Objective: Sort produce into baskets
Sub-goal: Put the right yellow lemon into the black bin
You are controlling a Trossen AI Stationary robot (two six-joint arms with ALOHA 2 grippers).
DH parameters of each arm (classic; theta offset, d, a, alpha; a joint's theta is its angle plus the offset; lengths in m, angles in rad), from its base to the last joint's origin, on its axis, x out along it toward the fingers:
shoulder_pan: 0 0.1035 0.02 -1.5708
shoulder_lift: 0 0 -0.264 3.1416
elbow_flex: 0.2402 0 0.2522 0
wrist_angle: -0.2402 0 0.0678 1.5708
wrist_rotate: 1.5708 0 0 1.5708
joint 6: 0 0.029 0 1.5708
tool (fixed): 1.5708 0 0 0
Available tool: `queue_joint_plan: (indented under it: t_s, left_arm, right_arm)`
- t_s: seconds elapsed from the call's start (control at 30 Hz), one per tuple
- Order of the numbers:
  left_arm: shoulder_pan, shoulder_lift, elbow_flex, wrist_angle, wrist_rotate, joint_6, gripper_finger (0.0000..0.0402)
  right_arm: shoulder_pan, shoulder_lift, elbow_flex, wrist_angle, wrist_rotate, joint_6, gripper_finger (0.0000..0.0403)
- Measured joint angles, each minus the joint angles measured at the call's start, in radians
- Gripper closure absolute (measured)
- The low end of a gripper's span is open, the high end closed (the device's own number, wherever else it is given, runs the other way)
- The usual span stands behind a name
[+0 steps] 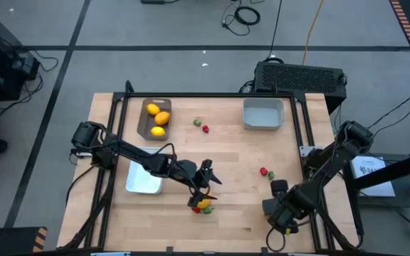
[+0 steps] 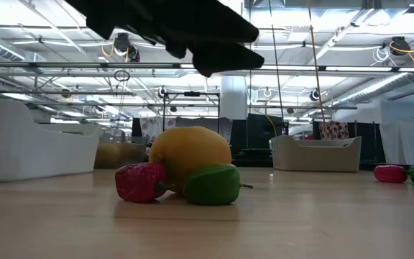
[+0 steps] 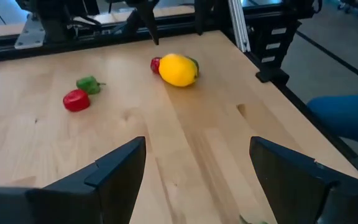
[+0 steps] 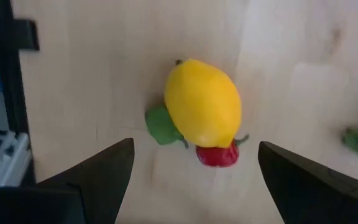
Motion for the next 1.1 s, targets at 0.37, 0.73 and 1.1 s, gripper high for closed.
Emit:
queue_joint_plan:
  t_s: [0.37,0.73,1.1]
  left_arm:
    - [0.001,0.0,0.005,-0.012,0.001,0.001,0.0107]
    - [0.003,-0.001,0.005,-0.013,0.003,0.001,0.0107]
    - [0.003,-0.001,0.004,-0.015,0.004,0.001,0.0107]
  right_arm:
    - [0.007,0.098,0.0,0.028,0.06,-0.151,0.007]
    - [-0.005,0.204,0.0,0.046,0.084,-0.182,0.007]
    - [-0.033,0.218,-0.003,0.069,0.083,-0.182,0.0103]
